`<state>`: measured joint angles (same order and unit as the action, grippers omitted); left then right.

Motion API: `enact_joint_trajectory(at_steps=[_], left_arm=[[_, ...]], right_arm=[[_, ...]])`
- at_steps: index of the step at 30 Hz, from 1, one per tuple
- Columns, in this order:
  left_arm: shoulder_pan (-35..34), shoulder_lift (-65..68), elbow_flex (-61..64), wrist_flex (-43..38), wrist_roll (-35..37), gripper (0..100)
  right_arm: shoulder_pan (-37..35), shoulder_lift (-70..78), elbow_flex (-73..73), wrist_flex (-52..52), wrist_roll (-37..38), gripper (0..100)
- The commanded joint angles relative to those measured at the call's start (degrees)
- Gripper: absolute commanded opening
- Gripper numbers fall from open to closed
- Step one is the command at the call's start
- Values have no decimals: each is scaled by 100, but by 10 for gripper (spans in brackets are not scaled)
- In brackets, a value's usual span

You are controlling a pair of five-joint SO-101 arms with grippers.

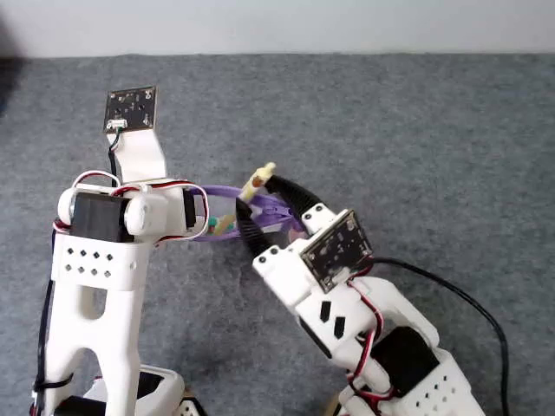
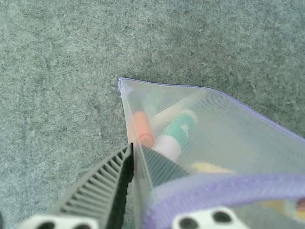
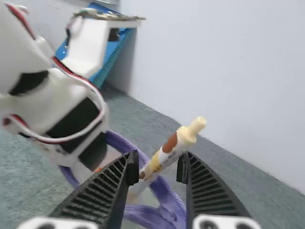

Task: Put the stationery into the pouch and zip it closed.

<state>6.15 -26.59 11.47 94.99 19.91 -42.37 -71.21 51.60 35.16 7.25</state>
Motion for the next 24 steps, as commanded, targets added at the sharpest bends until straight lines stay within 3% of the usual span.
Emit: enact_joint_trajectory(at_steps=[1, 4, 13, 24], left_arm=[[97, 9, -4, -114, 62, 12], [97, 9, -4, -97, 62, 12], [97, 0, -4, -70, 62, 12], [88, -35, -4, -70, 62, 12]], right_arm=[[-514, -84, -325, 13, 53, 133], [-822, -84, -325, 13, 62, 133], [-734, -145, -510, 286, 62, 132], [1508, -127, -1345, 2589, -484, 137]])
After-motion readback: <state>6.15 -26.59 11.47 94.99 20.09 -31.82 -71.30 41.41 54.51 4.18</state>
